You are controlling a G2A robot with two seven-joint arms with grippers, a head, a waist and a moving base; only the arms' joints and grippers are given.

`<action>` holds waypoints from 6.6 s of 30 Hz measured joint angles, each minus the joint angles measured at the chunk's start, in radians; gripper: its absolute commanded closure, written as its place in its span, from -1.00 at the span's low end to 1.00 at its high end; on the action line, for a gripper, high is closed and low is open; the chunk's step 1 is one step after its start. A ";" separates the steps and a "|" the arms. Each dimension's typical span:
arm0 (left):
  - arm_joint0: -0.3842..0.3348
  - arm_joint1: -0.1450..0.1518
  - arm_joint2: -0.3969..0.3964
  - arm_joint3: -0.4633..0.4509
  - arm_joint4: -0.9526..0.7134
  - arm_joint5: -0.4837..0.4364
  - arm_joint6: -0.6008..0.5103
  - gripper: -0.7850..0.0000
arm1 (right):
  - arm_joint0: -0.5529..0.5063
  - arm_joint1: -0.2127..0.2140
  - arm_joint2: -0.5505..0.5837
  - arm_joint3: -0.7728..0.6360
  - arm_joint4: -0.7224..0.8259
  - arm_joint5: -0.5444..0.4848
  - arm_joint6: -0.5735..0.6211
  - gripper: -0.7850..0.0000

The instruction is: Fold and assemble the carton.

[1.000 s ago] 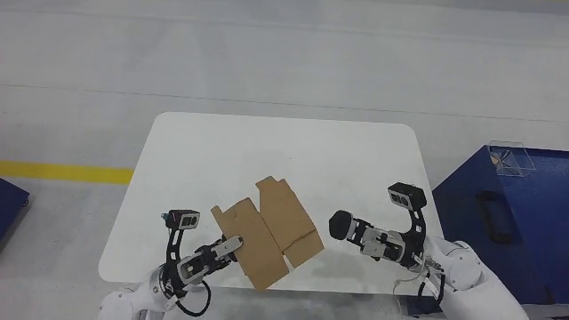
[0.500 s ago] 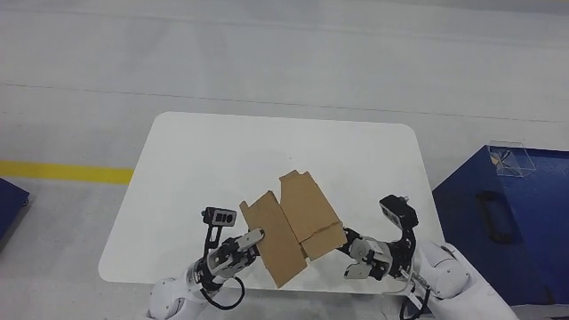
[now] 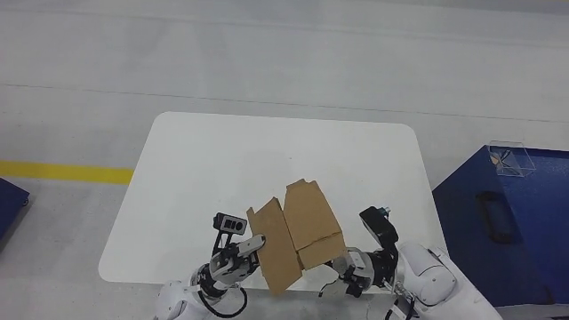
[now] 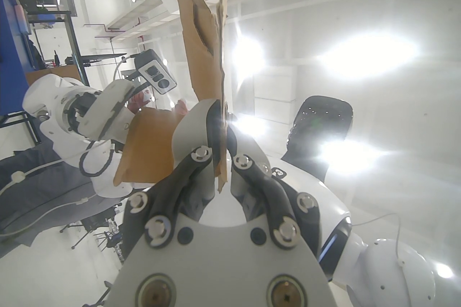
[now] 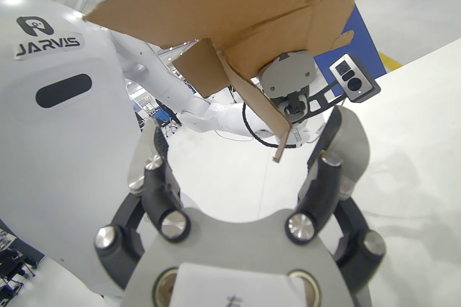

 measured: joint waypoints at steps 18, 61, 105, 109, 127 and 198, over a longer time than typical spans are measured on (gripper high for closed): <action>0.005 -0.014 -0.014 0.020 0.008 0.009 -0.002 -1.00 | -0.010 -0.006 -0.011 0.004 -0.004 0.000 -0.023 1.00; -0.078 -0.001 -0.088 0.067 0.323 0.162 -0.061 -1.00 | -0.050 0.064 0.029 -0.183 -0.377 0.287 0.298 1.00; -0.059 0.046 -0.269 -0.121 0.491 0.215 -0.116 -1.00 | -0.040 0.075 0.066 -0.162 -0.344 0.357 0.263 1.00; 0.014 0.073 -0.378 -0.312 0.797 0.285 -0.027 -1.00 | 0.008 0.081 0.067 -0.081 -0.149 0.384 0.357 1.00; 0.078 0.101 -0.307 -0.495 1.408 0.551 0.073 -1.00 | 0.329 0.048 -0.133 0.258 0.385 0.567 0.655 1.00; -0.213 0.079 -0.149 -0.044 0.688 0.802 0.019 1.00 | 0.293 0.108 -0.029 0.225 0.156 0.560 0.319 -1.00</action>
